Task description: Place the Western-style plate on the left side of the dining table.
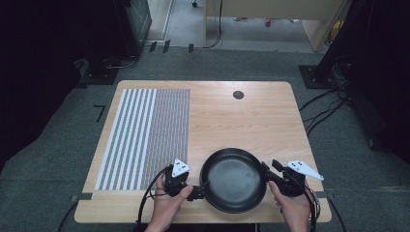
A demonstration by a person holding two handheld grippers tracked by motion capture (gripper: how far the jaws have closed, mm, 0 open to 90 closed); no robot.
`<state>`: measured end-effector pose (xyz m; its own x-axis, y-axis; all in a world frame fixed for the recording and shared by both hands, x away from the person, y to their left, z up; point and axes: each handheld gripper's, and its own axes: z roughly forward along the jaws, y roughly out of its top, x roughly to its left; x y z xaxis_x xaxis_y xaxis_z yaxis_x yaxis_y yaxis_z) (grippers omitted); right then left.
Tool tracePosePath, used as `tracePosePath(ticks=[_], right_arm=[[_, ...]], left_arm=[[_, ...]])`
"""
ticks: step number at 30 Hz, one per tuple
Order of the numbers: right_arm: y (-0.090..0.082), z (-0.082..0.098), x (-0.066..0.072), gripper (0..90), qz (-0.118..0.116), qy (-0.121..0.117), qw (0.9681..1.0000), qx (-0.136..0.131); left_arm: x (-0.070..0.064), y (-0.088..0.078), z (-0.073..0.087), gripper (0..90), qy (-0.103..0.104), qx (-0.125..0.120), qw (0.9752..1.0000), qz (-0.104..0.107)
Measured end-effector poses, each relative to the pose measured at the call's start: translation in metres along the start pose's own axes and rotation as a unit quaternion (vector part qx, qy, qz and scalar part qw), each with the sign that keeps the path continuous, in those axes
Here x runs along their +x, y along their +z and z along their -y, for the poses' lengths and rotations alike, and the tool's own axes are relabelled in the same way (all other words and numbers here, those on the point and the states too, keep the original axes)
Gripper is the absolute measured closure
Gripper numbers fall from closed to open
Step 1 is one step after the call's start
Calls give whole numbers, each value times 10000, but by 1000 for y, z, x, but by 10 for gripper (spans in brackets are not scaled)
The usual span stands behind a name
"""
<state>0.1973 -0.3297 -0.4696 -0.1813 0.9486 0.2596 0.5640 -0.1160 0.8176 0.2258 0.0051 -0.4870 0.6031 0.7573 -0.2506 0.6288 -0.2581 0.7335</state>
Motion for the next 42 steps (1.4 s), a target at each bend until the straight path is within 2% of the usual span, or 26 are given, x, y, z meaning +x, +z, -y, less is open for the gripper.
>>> tracePosePath(ticks=[3, 6, 8, 9, 12, 14, 18, 26, 27, 31, 42], right_arm=[[2, 1, 0, 616, -180, 93, 9996, 221], [4, 4, -1, 639, -153, 201, 9990, 367], [6, 5, -3, 641, -179, 281, 9984, 455], [6, 6, -4, 690, -190, 335, 9980, 508], [7, 8, -6, 770, -274, 498, 9963, 650], [8, 9, -7, 786, -276, 572, 9957, 668], [8, 11, -8, 828, -241, 587, 9952, 746], [8, 12, -9, 838, -266, 674, 9945, 758], [7, 12, -8, 842, -288, 739, 9939, 762], [9, 14, -7, 844, -405, 761, 9934, 761], [9, 15, -7, 846, -453, 879, 9922, 758]], left_arm=[[-2, 1, 0, 5, -25, 41, 10000, 71], [-3, 3, 0, 88, -30, 92, 10000, 0], [-4, 4, 1, 174, -35, 100, 9999, -12], [-4, 5, 2, 201, -18, 130, 9999, 50], [-5, 6, 3, 345, -2, 150, 9999, 56], [-4, 6, 4, 420, -122, 160, 9996, 199], [-3, 6, 4, 516, -157, 166, 9991, 353], [1, 5, 3, 550, -326, 177, 9982, 472], [2, 6, 3, 549, -370, 235, 9977, 520], [3, 5, 3, 539, -348, 294, 9973, 571], [4, 5, 2, 548, -416, 320, 9968, 602]])
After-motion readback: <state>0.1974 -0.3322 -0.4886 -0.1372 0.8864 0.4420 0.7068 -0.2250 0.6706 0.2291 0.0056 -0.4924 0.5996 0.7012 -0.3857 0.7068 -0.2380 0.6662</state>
